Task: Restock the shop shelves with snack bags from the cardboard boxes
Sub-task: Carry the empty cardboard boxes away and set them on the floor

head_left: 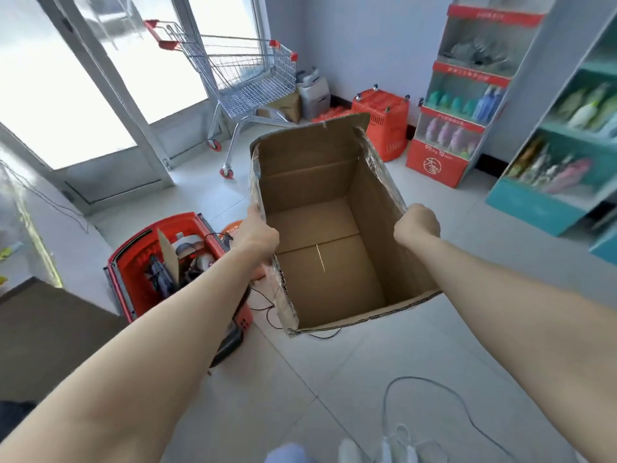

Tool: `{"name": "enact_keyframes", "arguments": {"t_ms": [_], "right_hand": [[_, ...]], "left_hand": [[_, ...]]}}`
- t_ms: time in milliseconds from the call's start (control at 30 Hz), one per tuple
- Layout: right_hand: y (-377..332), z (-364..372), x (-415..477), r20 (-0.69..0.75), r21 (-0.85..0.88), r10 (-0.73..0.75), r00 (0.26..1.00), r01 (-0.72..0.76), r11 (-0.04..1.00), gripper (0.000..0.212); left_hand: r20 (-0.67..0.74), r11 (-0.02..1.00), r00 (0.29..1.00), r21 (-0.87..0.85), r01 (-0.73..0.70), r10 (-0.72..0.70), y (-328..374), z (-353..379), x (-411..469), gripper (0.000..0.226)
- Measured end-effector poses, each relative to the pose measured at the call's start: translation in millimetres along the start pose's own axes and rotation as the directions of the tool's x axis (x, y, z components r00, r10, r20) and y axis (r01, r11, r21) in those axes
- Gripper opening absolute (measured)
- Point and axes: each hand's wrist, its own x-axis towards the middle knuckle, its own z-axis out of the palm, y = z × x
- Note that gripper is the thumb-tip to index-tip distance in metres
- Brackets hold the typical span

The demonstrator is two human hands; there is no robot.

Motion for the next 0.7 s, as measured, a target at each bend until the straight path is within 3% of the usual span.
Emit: {"name": "enact_keyframes", "arguments": {"t_ms": [400, 700], "right_hand": [[-67, -12, 169, -0.133, 0.051, 0.141, 0.981, -0.135, 0.989, 0.026], [-62, -17, 335, -0.156, 0.076, 0.271, 0.950, -0.262, 0.962, 0.023]], "left_hand": [[0.135, 0.986, 0.979, 0.054, -0.160, 0.151, 140, 1, 176, 0.066], [0.227, 0.973, 0.953, 0.069, -0.221, 0.201, 268, 64, 298, 0.070]]}}
